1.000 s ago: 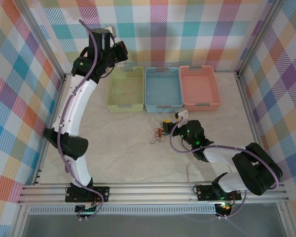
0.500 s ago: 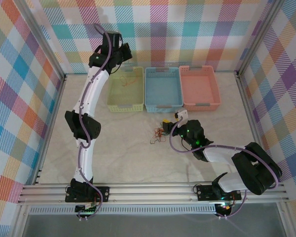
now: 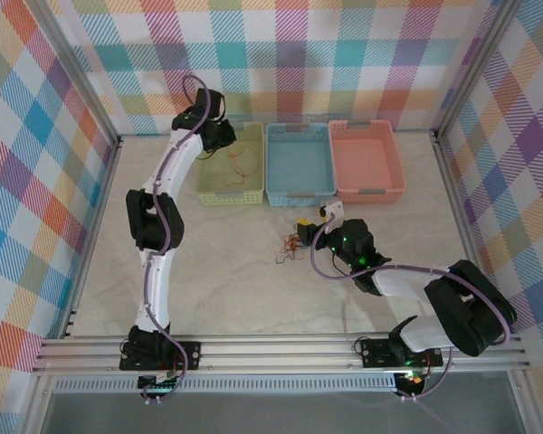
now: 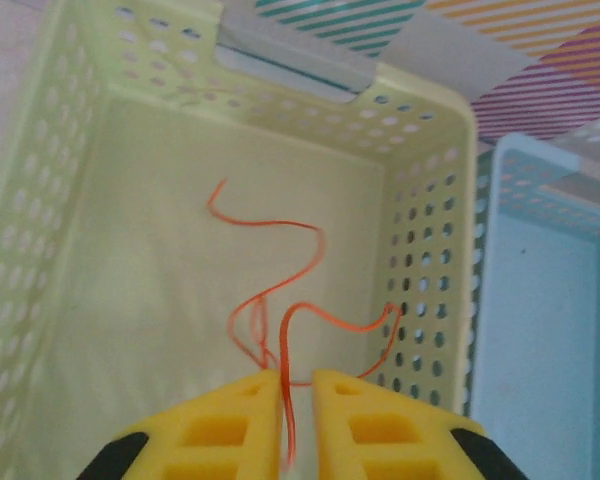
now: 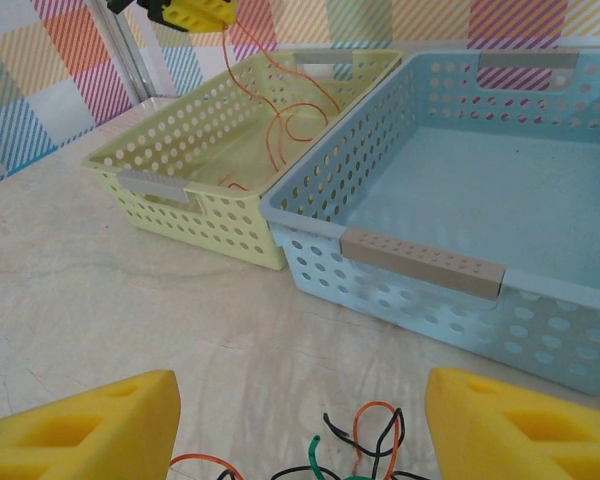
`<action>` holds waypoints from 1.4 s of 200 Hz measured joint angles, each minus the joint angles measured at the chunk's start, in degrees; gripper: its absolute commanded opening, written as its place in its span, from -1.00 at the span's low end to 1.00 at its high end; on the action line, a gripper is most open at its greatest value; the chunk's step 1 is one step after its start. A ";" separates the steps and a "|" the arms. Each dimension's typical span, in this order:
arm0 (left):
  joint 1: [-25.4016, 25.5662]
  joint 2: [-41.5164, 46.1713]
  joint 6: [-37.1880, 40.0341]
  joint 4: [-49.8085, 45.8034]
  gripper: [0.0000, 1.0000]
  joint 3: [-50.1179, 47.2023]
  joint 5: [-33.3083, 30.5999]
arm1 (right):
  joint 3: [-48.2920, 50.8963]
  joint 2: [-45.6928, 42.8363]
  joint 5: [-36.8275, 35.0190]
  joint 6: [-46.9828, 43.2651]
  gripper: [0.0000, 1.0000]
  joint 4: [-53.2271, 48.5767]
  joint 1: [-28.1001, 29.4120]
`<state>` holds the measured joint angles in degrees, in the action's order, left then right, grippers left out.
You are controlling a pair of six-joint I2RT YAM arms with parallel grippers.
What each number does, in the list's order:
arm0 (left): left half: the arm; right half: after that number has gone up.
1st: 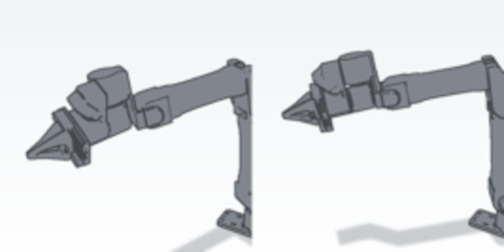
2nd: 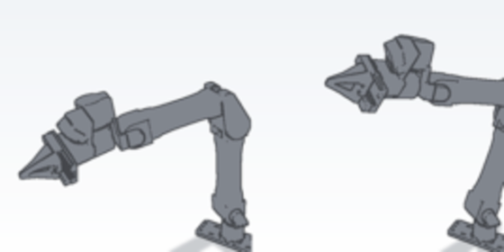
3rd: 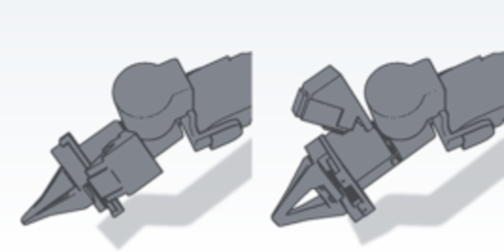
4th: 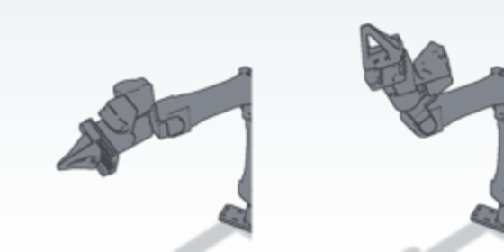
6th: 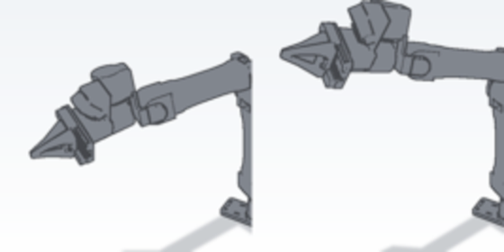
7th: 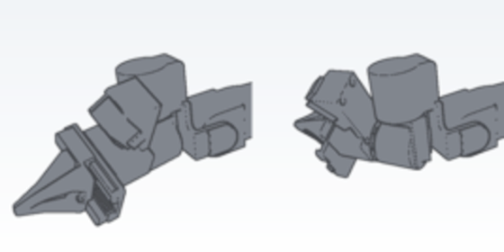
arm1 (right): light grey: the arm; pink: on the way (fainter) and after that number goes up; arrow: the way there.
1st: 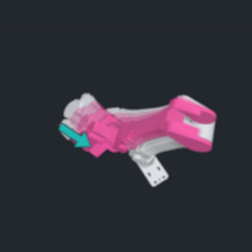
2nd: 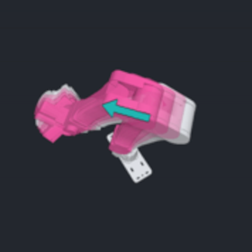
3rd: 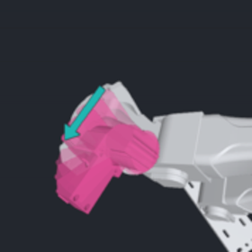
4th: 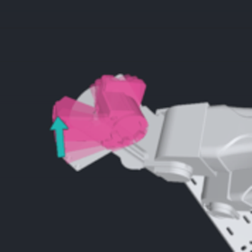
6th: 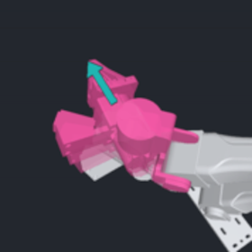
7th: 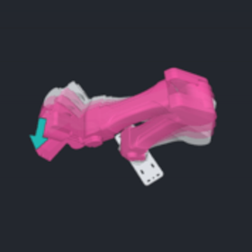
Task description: Untangle the cables
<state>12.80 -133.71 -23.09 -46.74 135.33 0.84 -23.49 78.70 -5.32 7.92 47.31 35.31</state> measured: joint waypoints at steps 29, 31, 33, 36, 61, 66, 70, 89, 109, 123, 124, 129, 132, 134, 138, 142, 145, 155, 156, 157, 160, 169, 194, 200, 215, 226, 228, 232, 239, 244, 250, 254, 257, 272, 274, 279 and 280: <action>-0.37 1.03 0.46 -1.60 0.19 -2.21 1.99 | 0.00 0.02 0.39 0.00 0.33 0.00 0.00; -0.37 1.18 0.31 -1.79 0.21 -2.47 2.12 | 0.00 0.02 0.42 0.00 0.33 0.02 0.00; -0.35 1.33 0.28 -2.05 0.22 -2.73 2.21 | 0.00 0.02 0.42 0.00 0.33 0.00 0.00; -0.35 1.53 0.35 -2.34 0.24 -3.02 2.36 | 0.00 0.02 0.42 0.00 0.33 0.00 0.00; -0.35 2.25 0.39 -3.08 0.29 -3.63 3.19 | 0.00 0.02 0.46 0.00 0.33 0.00 0.00; -0.35 2.34 0.39 -3.08 0.29 -3.63 3.21 | 0.00 0.02 0.46 0.00 0.32 0.00 0.00; -0.35 2.47 0.39 -3.08 0.29 -3.63 3.21 | 0.00 0.02 0.48 0.00 0.33 0.00 0.00; -0.33 12.72 0.15 1.42 0.29 -19.91 4.31 | -0.37 0.13 0.87 0.00 0.33 -0.42 0.00; 0.17 28.13 -0.74 1.86 0.26 -34.86 7.26 | -0.81 0.26 1.16 -0.20 0.31 -0.90 0.00; 1.81 37.75 -1.79 6.82 0.22 -41.86 9.11 | -1.03 0.33 1.01 -0.22 0.31 -1.51 0.00; 1.81 37.75 -1.79 6.82 0.22 -41.86 9.11 | -1.03 0.33 1.01 -0.22 0.31 -1.51 0.00; 3.37 42.29 -2.29 9.05 0.21 -45.42 9.99 | -1.05 0.33 0.79 -0.22 0.32 -1.64 0.00; 4.04 43.98 -2.38 10.10 0.20 -46.84 10.34 | -1.07 0.33 0.61 -0.22 0.31 -1.79 0.00; 4.55 44.85 -2.49 10.60 0.20 -47.63 10.62 | -1.07 0.33 0.55 -0.22 0.31 -1.81 0.00; 5.95 46.82 -2.86 12.04 0.19 -49.53 10.88 | -1.07 0.33 0.31 -0.20 0.31 -1.95 0.00; 7.74 48.65 -3.15 13.31 0.18 -51.67 11.69 | -1.07 0.33 -0.02 -0.17 0.31 -2.10 0.00; 8.72 49.40 -3.19 14.08 0.17 -52.74 11.76 | -1.07 0.33 -0.31 -0.17 0.31 -2.25 0.00; 12.72 50.80 -3.56 16.31 0.14 -56.26 13.00 | -1.11 0.35 -1.01 0.07 0.30 -2.62 0.00; 12.72 50.80 -3.56 16.31 0.14 -56.26 13.00 | -1.11 0.35 -1.14 0.07 0.30 -2.67 0.00; 13.07 50.80 -3.74 16.55 0.14 -56.57 13.18 | -1.11 0.35 -1.14 0.07 0.29 -2.67 0.00; 14.56 50.80 -3.82 17.29 0.13 -57.51 13.49 | -1.20 0.35 -1.40 0.20 0.29 -2.95 0.00; 17.86 49.29 -4.63 19.34 0.10 -59.60 14.71 | -1.42 0.35 -1.86 0.31 0.28 -3.56 0.00; 22.93 40.06 -6.21 22.29 -0.04 -63.28 16.52 | -1.79 0.35 -3.76 0.72 0.25 -4.66 0.00; 23.37 37.92 -6.34 22.27 -0.09 -63.36 16.63 | -1.84 0.35 -4.17 0.72 0.25 -4.96 0.00; 23.82 32.83 -7.15 22.77 -0.12 -63.36 16.48 | -1.86 0.35 -4.98 0.76 0.24 -5.44 0.00; 23.82 30.47 -7.34 22.73 -0.14 -63.14 16.00 | -1.97 0.35 -5.38 0.92 0.24 -5.79 0.00; 23.82 30.18 -7.32 22.75 -0.14 -63.12 15.93 | -1.99 0.35 -5.40 0.92 0.24 -5.86 0.00; 23.82 29.55 -7.37 22.77 -0.14 -62.97 15.61 | -2.05 0.35 -5.49 0.92 0.24 -5.97 0.00; 23.82 28.52 -7.37 22.73 -0.16 -62.40 15.08 | -2.14 0.35 -5.60 0.92 0.23 -6.19 0.00; 23.82 27.96 -7.37 22.80 -0.17 -62.01 14.80 | -2.21 0.35 -5.62 0.94 0.23 -6.27 0.00; 23.82 27.28 -7.37 22.91 -0.17 -61.42 14.49 | -2.25 0.37 -5.64 1.03 0.23 -6.29 0.00; 23.82 26.93 -7.37 23.04 -0.17 -61.05 14.47 | -2.25 0.37 -5.64 1.09 0.23 -6.29 0.00; 23.82 26.62 -7.37 23.15 -0.18 -60.76 14.47 | -2.25 0.37 -5.64 1.11 0.23 -6.29 0.00; 23.82 25.22 -7.37 23.65 -0.19 -59.47 14.53 | -2.25 0.39 -5.62 1.14 0.23 -6.34 0.00; 23.82 25.07 -7.37 23.80 -0.19 -59.36 14.53 | -2.25 0.39 -5.64 1.14 0.23 -6.34 0.00; 23.82 24.61 -7.39 24.39 -0.20 -59.17 14.58 | -2.27 0.39 -5.62 1.14 0.23 -6.36 0.00; 23.82 24.61 -7.39 24.39 -0.21 -59.17 14.58 | -2.27 0.39 -5.62 1.14 0.23 -6.36 0.00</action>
<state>36.62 -109.10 -30.48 -22.35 76.16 15.42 -25.76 79.09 -10.94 9.06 40.95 35.31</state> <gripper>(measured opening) 0.406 0.616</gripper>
